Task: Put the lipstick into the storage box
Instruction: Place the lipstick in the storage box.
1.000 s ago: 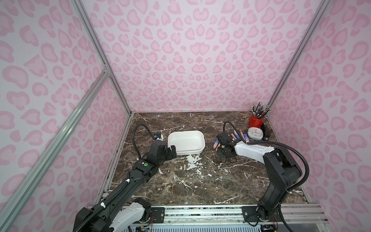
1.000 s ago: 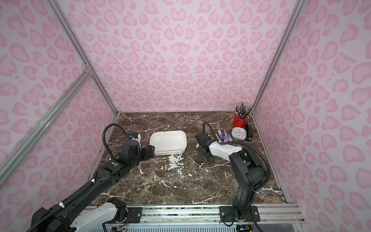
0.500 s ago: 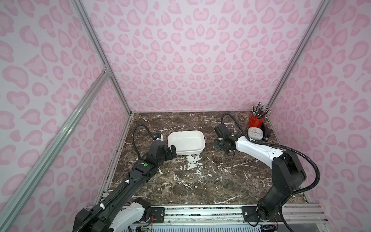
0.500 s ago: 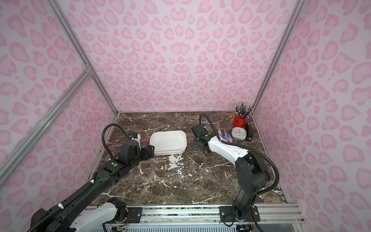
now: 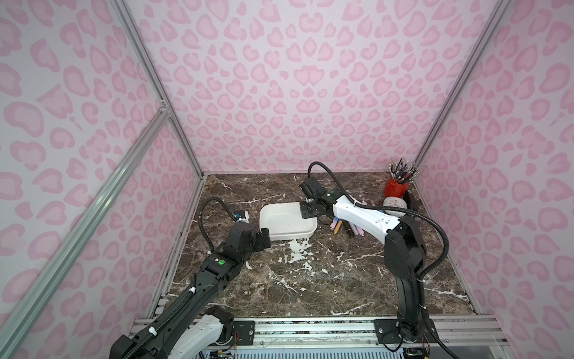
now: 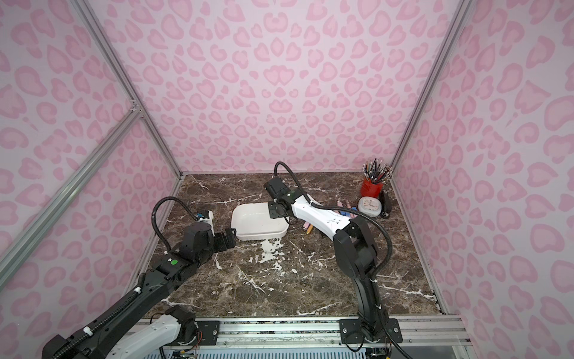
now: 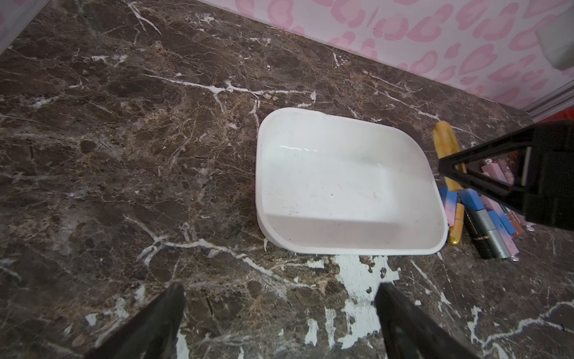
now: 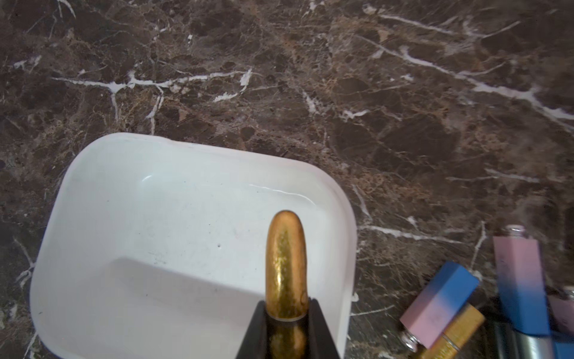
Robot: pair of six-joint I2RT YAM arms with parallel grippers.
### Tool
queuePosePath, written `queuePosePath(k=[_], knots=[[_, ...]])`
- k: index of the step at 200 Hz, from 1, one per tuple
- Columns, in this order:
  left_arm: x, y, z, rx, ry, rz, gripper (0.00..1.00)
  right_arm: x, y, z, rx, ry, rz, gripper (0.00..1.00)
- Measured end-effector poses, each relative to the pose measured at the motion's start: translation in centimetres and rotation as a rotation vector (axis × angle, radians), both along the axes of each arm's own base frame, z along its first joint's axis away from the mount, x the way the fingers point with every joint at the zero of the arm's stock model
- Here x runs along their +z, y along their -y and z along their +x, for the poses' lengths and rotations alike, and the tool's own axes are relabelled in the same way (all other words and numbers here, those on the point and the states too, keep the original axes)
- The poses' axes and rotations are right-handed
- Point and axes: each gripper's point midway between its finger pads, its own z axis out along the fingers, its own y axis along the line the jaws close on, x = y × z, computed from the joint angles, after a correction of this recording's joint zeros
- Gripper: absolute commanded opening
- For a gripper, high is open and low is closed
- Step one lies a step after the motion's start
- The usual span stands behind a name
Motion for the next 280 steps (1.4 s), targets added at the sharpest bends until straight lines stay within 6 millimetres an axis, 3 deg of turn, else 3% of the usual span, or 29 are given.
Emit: queuePosePath(k=[40, 99, 113, 132, 164, 198, 215, 238, 255, 280], knots=[[-0.5, -0.2, -0.4, 0.006, -0.007, -0.006, 0.98, -3.6, -2.3, 0.3, 0.035, -0.059, -0.017, 0.12], [-0.7, -0.3, -0.6, 0.007, -0.007, -0.008, 0.98, -7.4, -2.5, 0.0, 0.046, -0.128, -0.052, 0.15], [-0.7, -0.3, -0.6, 0.007, -0.007, -0.008, 0.98, -8.2, -2.5, -0.2, 0.047, -0.144, -0.061, 0.21], [-0.7, -0.3, -0.6, 0.005, -0.009, -0.009, 0.98, -8.6, -2.5, -0.3, 0.051, -0.153, -0.061, 0.36], [-1.0, 0.0, -0.6, -0.004, -0.02, -0.009, 0.98, -6.9, -2.5, -0.5, 0.069, -0.135, -0.046, 0.41], [-0.2, 1.2, -0.4, -0.05, -0.02, -0.037, 0.98, 0.0, -1.7, -0.6, 0.074, -0.024, 0.019, 0.42], [0.1, 2.6, -0.6, -0.103, -0.024, -0.049, 0.98, 2.8, -0.2, -0.7, 0.052, 0.023, 0.047, 0.42], [0.4, 6.0, -1.3, -0.223, -0.045, -0.075, 0.98, 3.8, 4.0, -0.6, -0.017, 0.038, 0.047, 0.41], [0.7, 9.0, -1.9, -0.32, -0.072, -0.091, 0.98, 2.6, 8.4, -0.9, -0.104, 0.018, 0.032, 0.38], [1.1, 13.1, -2.8, -0.441, -0.099, -0.1, 0.98, -1.6, 14.6, -2.4, -0.234, -0.077, 0.003, 0.35]])
